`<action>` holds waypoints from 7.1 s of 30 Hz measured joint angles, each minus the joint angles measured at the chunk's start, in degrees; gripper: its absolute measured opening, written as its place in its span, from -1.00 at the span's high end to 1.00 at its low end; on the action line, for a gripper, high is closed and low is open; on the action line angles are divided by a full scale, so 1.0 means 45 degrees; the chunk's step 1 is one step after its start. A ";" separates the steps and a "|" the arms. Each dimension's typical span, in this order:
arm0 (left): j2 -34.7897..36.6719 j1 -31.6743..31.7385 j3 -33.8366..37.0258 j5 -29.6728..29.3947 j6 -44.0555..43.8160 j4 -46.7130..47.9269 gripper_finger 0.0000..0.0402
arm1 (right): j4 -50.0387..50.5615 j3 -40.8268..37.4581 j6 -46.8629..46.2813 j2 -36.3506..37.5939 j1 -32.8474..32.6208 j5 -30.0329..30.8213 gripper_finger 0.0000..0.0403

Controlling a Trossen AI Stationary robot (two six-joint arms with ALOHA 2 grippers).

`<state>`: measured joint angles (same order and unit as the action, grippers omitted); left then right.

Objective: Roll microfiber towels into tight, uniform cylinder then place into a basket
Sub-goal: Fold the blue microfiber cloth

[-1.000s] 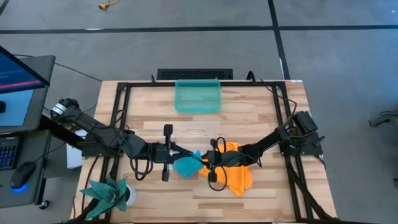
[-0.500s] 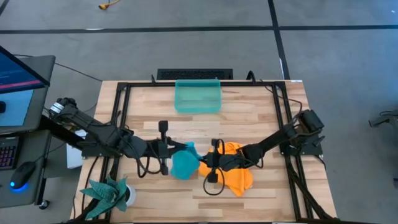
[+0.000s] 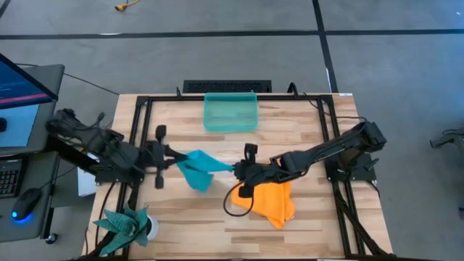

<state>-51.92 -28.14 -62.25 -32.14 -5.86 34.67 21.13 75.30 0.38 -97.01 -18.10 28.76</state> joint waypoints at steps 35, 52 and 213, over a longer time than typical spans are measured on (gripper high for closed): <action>-0.2595 -0.2376 0.0022 0.2494 -0.7622 0.2954 1.00 | 0.4452 0.4089 -0.0427 -0.0127 -0.2125 -0.0050 0.95; -0.2599 -0.3798 0.0049 0.1885 -1.2526 0.3021 1.00 | 0.4235 0.4285 -0.2757 -0.0718 -0.2792 -0.0411 0.96; -0.5591 0.3681 0.8187 -0.0430 0.2278 -0.5830 0.38 | 0.6580 0.4237 -0.1661 -0.4532 0.1553 0.0246 0.95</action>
<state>-77.08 -11.58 -25.41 -34.07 4.39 8.43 50.74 94.37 -7.09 -117.40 -11.11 29.87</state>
